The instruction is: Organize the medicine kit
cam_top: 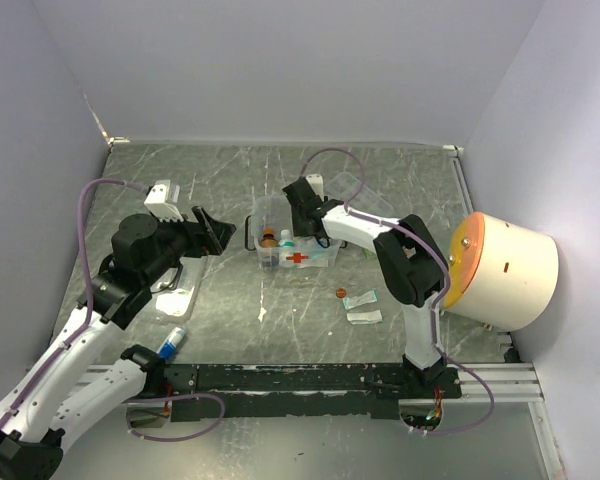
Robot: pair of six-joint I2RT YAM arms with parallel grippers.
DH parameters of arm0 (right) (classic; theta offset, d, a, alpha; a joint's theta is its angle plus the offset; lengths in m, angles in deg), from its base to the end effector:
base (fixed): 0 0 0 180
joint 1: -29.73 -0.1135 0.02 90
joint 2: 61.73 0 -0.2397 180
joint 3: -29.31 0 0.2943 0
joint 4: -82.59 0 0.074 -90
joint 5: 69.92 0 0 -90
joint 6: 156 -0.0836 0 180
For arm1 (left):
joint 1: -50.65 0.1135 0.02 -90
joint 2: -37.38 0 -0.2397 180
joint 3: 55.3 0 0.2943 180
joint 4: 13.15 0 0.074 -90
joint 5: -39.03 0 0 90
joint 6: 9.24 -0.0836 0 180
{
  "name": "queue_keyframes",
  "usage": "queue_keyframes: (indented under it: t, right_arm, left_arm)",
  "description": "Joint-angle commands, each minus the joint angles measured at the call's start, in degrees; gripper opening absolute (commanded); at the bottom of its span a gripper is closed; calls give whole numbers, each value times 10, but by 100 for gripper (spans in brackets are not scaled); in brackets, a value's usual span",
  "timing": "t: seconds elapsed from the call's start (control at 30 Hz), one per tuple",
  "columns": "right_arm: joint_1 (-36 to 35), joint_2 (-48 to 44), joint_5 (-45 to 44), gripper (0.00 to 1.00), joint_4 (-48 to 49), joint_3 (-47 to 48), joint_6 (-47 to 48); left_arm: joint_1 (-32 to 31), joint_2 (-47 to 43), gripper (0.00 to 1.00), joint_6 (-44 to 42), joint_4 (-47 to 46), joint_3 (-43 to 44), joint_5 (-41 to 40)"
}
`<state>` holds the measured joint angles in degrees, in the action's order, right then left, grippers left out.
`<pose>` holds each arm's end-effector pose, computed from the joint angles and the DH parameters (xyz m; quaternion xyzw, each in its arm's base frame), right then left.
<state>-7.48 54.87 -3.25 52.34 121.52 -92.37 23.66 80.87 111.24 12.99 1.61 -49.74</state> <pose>0.4044 0.2655 0.0833 -0.0270 0.9347 -0.0071 0.3543 0.2541 -0.1314 0.3121 -0.0171 0.7809 -0.3075 0.5435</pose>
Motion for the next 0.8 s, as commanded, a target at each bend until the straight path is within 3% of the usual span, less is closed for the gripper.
queue_keyframes:
  t: [0.0,0.27,0.53,0.77]
  right_arm:
    - [-3,-36,10,48,-46,-13,-8]
    - [-3,-66,53,44,-94,-24,-18]
    - [-2,-82,63,53,-103,-29,-25]
    - [-2,-96,80,53,-116,-11,-13]
  left_arm:
    - [6,-2,94,2,-19,4,-4]
    - [7,-2,94,3,-20,4,-4]
    - [8,-3,94,3,-19,4,-4]
    - [8,-5,94,2,-15,4,-8]
